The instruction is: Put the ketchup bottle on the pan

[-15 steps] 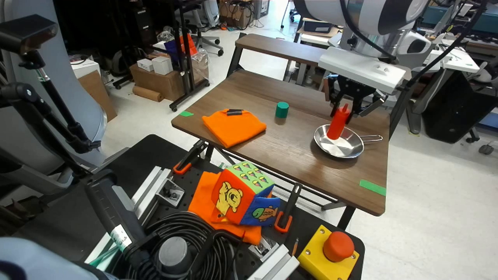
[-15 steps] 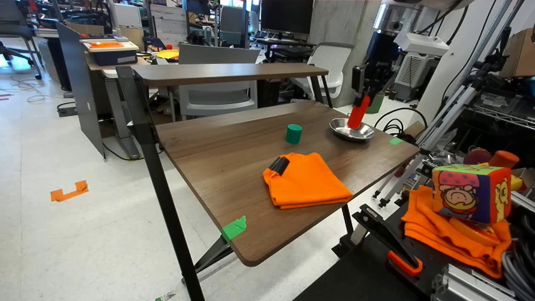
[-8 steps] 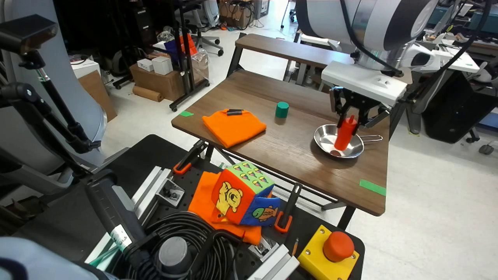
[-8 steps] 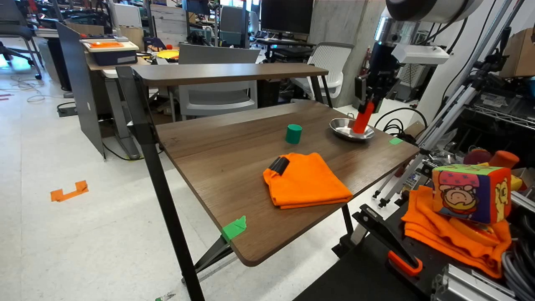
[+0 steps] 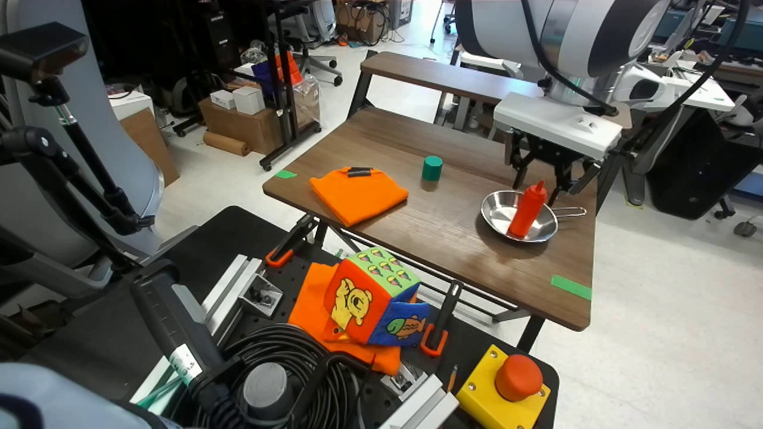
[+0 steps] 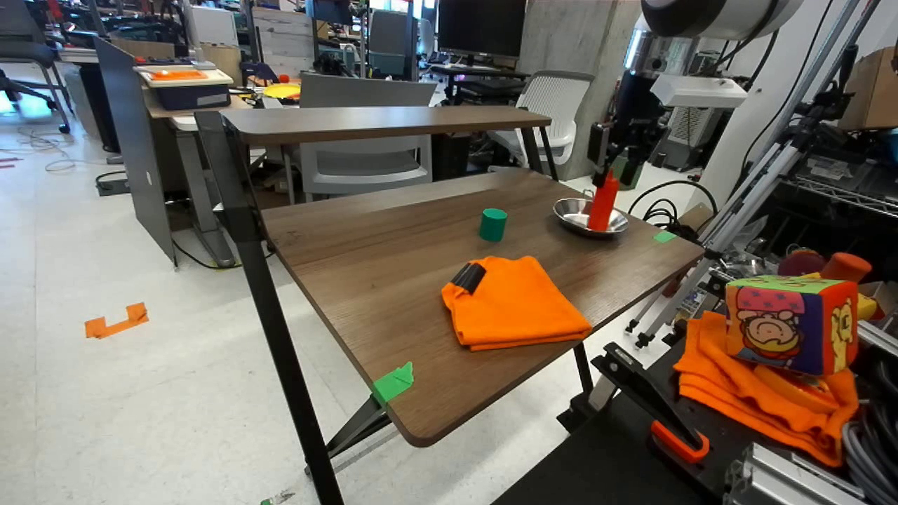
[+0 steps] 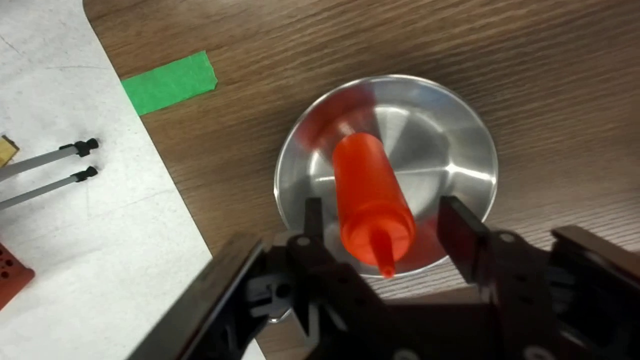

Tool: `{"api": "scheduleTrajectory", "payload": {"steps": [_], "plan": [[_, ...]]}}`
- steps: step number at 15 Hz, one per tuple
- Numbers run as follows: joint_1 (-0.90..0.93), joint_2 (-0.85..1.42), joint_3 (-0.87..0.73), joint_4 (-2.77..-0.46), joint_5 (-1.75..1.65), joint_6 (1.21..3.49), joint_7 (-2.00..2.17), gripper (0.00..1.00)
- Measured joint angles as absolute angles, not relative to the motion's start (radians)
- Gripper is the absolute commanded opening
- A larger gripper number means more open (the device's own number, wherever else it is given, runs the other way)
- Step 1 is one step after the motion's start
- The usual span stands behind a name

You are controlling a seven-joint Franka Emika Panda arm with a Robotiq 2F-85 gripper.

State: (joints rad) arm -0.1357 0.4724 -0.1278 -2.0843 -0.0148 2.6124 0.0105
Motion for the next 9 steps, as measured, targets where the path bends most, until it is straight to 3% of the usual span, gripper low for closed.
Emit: {"api": "scheduleTrajectory", "payload": {"steps": [2, 9], "plan": [[-0.136, 0.463, -0.123, -2.071, -0.010, 2.612, 0.010, 1.00], [-0.143, 0.297, -0.109, -2.054, 0.048, 2.465, 0.013, 1.00]]}}
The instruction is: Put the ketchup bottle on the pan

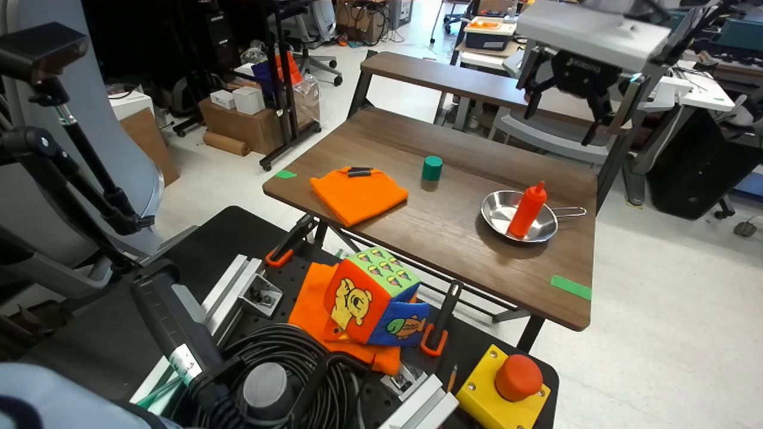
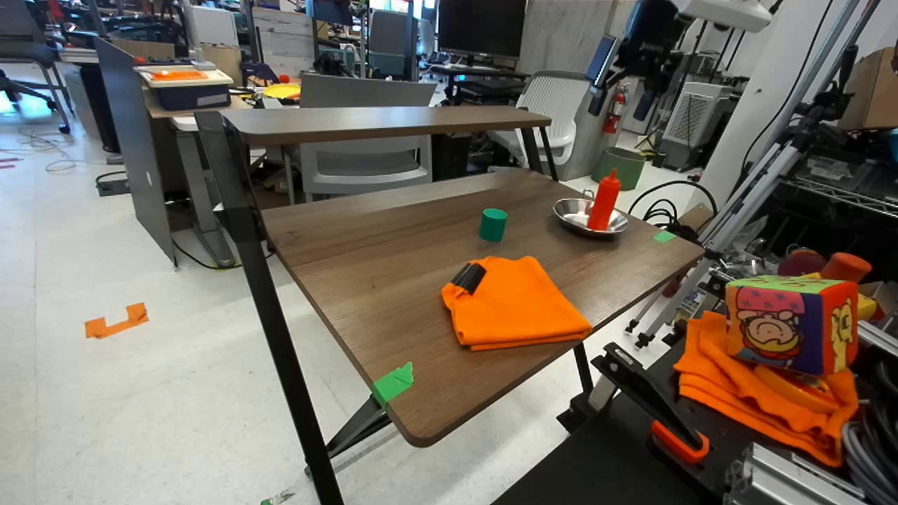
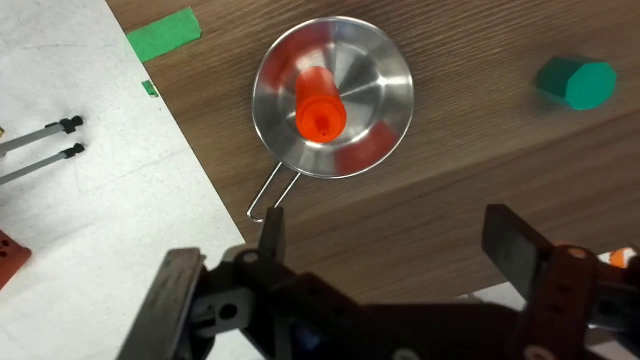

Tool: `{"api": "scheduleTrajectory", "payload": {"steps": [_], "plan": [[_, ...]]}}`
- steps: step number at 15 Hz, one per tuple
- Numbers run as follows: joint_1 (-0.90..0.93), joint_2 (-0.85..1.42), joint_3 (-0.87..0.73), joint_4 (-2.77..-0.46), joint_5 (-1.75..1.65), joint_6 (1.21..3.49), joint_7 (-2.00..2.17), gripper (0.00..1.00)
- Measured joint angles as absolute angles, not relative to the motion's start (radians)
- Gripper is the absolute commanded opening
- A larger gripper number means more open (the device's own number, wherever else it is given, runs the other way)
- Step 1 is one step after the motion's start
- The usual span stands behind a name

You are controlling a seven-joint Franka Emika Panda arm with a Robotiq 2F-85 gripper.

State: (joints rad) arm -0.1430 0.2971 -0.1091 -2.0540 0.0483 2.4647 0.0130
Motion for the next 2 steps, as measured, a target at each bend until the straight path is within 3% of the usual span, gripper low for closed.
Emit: {"api": "scheduleTrajectory", "payload": {"steps": [2], "plan": [[-0.130, 0.247, -0.139, -2.050, 0.002, 2.413, 0.136, 1.00]]}}
